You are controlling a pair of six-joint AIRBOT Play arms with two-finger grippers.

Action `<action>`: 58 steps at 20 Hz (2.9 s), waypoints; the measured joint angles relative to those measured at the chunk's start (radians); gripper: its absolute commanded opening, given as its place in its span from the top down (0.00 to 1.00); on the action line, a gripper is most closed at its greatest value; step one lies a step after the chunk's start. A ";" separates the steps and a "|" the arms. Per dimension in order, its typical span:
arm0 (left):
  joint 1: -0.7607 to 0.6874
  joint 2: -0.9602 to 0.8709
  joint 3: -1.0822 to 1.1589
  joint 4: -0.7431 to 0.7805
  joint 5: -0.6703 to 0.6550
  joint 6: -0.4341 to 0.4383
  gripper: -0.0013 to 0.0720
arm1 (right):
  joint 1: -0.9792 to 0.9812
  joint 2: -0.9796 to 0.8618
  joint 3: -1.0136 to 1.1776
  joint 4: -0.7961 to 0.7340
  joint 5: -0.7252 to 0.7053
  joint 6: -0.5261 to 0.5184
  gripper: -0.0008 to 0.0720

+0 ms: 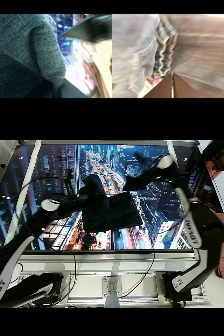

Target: Fold the clothes and pants, and hang the long-sleeved shirts on hangers.

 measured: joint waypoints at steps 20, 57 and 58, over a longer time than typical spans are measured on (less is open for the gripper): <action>-0.307 -0.380 0.243 -0.010 0.230 0.075 0.04 | -0.387 0.214 0.000 -0.184 0.060 -0.016 0.96; -0.056 0.025 0.266 0.205 0.183 0.079 0.05 | -0.130 -0.153 -0.435 0.120 -0.100 -0.261 0.07; -0.056 0.025 0.266 0.205 0.183 0.079 0.05 | -0.109 -0.157 -0.434 0.121 -0.100 -0.259 0.07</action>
